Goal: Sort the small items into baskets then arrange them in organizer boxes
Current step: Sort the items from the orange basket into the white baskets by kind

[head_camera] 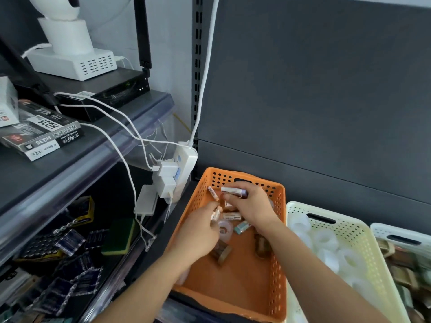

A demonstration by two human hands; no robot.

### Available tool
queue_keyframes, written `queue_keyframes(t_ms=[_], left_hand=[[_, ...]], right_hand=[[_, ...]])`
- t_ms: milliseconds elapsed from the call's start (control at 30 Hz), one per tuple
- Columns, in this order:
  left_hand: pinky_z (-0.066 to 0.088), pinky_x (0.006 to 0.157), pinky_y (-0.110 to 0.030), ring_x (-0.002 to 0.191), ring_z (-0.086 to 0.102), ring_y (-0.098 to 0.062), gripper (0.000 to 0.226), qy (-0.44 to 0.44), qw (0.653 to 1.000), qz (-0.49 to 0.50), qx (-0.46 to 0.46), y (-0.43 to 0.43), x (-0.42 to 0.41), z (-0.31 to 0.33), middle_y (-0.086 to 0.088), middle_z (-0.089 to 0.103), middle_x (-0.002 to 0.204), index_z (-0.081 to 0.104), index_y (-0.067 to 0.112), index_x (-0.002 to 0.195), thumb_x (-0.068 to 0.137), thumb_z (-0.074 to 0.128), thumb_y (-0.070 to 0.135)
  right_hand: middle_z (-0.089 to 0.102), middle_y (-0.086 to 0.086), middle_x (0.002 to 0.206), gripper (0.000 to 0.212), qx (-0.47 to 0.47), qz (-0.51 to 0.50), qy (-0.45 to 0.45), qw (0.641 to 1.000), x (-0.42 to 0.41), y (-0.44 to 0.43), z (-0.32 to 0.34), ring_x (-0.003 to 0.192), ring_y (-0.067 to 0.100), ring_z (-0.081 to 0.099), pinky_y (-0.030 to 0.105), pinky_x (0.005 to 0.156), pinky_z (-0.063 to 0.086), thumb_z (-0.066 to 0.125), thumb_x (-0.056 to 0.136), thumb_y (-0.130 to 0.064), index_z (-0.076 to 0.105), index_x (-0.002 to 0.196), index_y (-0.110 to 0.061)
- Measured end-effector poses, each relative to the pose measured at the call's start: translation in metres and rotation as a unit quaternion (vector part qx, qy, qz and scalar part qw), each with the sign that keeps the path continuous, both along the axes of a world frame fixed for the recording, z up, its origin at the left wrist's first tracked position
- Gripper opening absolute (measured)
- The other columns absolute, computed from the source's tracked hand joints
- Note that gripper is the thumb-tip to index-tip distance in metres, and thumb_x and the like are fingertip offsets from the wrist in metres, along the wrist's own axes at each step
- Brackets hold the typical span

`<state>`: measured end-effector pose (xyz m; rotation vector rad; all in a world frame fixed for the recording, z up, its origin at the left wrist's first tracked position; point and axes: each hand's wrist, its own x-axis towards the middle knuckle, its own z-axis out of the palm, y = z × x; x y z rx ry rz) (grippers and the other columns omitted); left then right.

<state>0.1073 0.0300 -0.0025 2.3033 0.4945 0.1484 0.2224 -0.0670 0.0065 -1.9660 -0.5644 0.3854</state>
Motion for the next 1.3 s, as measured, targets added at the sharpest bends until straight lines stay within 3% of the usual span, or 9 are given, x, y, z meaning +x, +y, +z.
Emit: queue_keyframes(t_ms=[100,233,367,600,733,900,1067,1200,1300], left_hand=[[0.053,0.086,-0.033,0.097,0.061,-0.01,0.039,-0.045,0.984,0.027,-0.17,-0.019,0.014,0.008,0.005,0.06,0.121,0.05,0.034,0.127,0.097,0.045,0.009],[0.055,0.06,-0.022,0.077,0.069,-0.01,0.033,-0.078,0.952,0.026,-0.296,-0.061,0.028,0.021,0.001,0.063,0.106,0.053,0.032,0.114,0.097,0.047,0.004],[0.058,0.064,-0.026,0.076,0.068,-0.004,0.028,-0.111,0.948,-0.025,-0.296,-0.118,0.041,0.031,0.005,0.059,0.104,0.058,0.027,0.106,0.095,0.052,0.001],[0.059,0.067,-0.033,0.078,0.07,-0.015,0.017,-0.143,0.953,-0.1,-0.246,-0.251,0.057,0.033,0.005,0.063,0.101,0.059,0.029,0.106,0.097,0.053,0.015],[0.058,0.073,-0.039,0.082,0.067,-0.015,0.021,-0.135,0.963,-0.142,-0.184,-0.338,0.065,0.032,0.014,0.062,0.093,0.058,0.037,0.104,0.097,0.052,0.018],[0.038,0.058,-0.012,0.077,0.054,-0.003,0.029,-0.115,0.97,-0.199,-0.073,-0.436,0.083,0.029,0.012,0.057,0.106,0.052,0.031,0.12,0.098,0.047,0.014],[0.047,0.087,-0.027,0.109,0.055,-0.013,0.039,-0.084,0.959,-0.268,0.03,-0.498,0.105,0.013,0.005,0.053,0.129,0.047,0.023,0.131,0.095,0.051,0.009],[0.043,0.102,-0.042,0.11,0.057,-0.019,0.054,-0.036,0.894,-0.363,0.26,-0.518,0.11,-0.006,-0.002,0.053,0.13,0.041,0.016,0.138,0.087,0.058,0.005],[0.013,0.118,-0.051,0.107,0.058,-0.021,0.034,0.015,0.826,-0.395,0.402,-0.522,0.106,-0.009,-0.002,0.061,0.115,0.056,0.012,0.123,0.09,0.05,0.007]], right_hand=[[0.069,-0.012,0.092,0.019,0.047,-0.043,-0.006,0.998,-0.004,-0.035,0.007,0.083,0.003,0.064,0.016,0.072,0.05,0.067,0.087,-0.017,0.07,0.103,-0.026],[0.065,-0.012,0.083,0.018,0.098,-0.094,0.009,0.991,-0.008,-0.09,0.014,0.067,-0.003,0.059,0.011,0.059,0.044,0.062,0.089,-0.012,0.068,0.101,-0.025],[0.065,-0.011,0.08,0.019,0.12,-0.135,0.007,0.983,-0.014,-0.155,0.022,0.063,0.007,0.06,0.011,0.057,0.044,0.06,0.091,-0.014,0.067,0.102,-0.027],[0.067,-0.005,0.095,0.025,0.104,-0.196,-0.026,0.975,-0.021,-0.29,0.02,0.066,0.0,0.057,0.01,0.058,0.047,0.056,0.094,-0.016,0.062,0.116,-0.027],[0.068,-0.015,0.089,0.024,0.083,-0.227,-0.061,0.968,-0.021,-0.377,0.018,0.073,0.002,0.062,0.023,0.071,0.055,0.056,0.094,-0.022,0.061,0.107,-0.041],[0.07,-0.004,0.089,0.022,-0.02,-0.266,-0.111,0.957,-0.013,-0.473,0.004,0.077,0.015,0.064,0.038,0.075,0.055,0.053,0.095,-0.024,0.061,0.113,-0.032],[0.068,0.0,0.098,0.029,-0.197,-0.268,-0.144,0.932,-0.001,-0.541,-0.01,0.08,0.016,0.062,0.027,0.063,0.045,0.048,0.095,-0.021,0.058,0.121,-0.029],[0.059,0.005,0.114,0.038,-0.38,-0.165,-0.155,0.897,0.001,-0.57,-0.025,0.104,0.024,0.057,0.031,0.084,0.046,0.053,0.092,-0.025,0.051,0.13,-0.027],[0.057,0.002,0.121,0.051,-0.429,-0.12,-0.161,0.881,0.005,-0.577,-0.037,0.109,0.024,0.053,0.034,0.089,0.047,0.057,0.089,-0.033,0.039,0.137,-0.026]])
